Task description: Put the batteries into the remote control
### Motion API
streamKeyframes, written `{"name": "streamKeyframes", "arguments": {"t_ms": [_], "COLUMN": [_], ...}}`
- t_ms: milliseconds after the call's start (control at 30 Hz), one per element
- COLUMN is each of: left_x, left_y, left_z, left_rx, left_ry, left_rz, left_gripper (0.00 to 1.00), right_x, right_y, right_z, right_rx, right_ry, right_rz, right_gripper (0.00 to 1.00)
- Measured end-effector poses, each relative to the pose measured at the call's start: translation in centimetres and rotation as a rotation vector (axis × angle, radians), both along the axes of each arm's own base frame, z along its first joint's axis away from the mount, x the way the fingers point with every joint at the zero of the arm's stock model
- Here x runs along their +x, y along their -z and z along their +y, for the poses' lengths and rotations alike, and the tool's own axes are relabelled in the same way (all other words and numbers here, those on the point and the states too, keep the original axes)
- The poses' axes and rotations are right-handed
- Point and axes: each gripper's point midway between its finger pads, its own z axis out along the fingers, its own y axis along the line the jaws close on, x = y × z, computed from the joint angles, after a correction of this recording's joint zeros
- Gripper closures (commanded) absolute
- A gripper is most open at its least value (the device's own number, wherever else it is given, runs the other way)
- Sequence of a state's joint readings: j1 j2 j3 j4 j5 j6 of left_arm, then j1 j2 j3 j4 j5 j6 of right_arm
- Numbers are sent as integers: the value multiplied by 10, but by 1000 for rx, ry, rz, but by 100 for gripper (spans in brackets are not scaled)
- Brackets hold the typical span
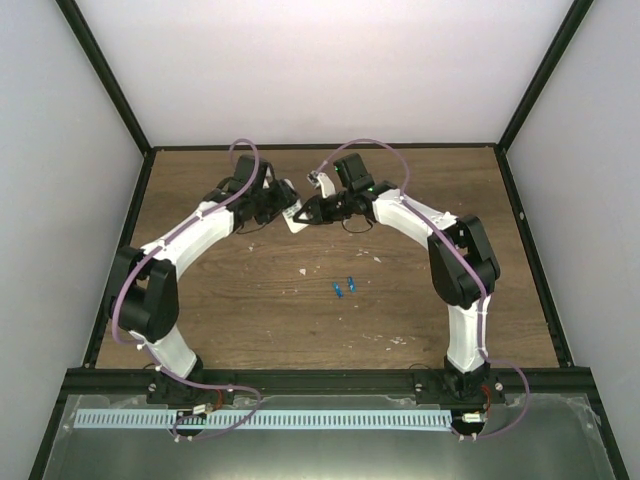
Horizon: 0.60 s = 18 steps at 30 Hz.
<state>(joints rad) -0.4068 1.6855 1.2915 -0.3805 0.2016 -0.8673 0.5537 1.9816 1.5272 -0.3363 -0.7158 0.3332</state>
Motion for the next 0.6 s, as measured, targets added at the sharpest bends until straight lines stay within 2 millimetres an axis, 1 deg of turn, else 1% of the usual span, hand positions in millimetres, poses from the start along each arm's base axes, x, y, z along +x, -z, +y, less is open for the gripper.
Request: {"name": "streamKeyframes", "arguments": {"t_ms": [67,100,167,267,367,400,467,600], "left_x": [0,-1,-5,-9,-10,-11,-10,-10], "left_y": [2,3,5,3,-9,-15,-28,-50], "left_z": [0,0,-1,0,7,11,26,69], "left_rx": [-5,-12,-12,-14,-16,-19,-33,-69], "left_ry": [-2,-9,-7,-14,-40,-50,-89,-196], "left_rz": [0,5,8,8,-13,-23,-48,-94], "left_gripper": [27,20,12,7,6,6,7,7], "right_x": [0,0,0,2,7,9,14,22], "right_y": [2,3,4,7,14,16,22,29], "right_z": [-1,-1,-1,-2,-8,-10,-17,-36], "right_rx": [-6,-10,-17,-40,-90,-105,-152,-266], "right_ry": [3,4,5,14,38,44,67,116], "right_rz": [6,3,-3,-18,-48,-56,-85,-167], "right_gripper": [90,90,90,91,91,91,91,91]}}
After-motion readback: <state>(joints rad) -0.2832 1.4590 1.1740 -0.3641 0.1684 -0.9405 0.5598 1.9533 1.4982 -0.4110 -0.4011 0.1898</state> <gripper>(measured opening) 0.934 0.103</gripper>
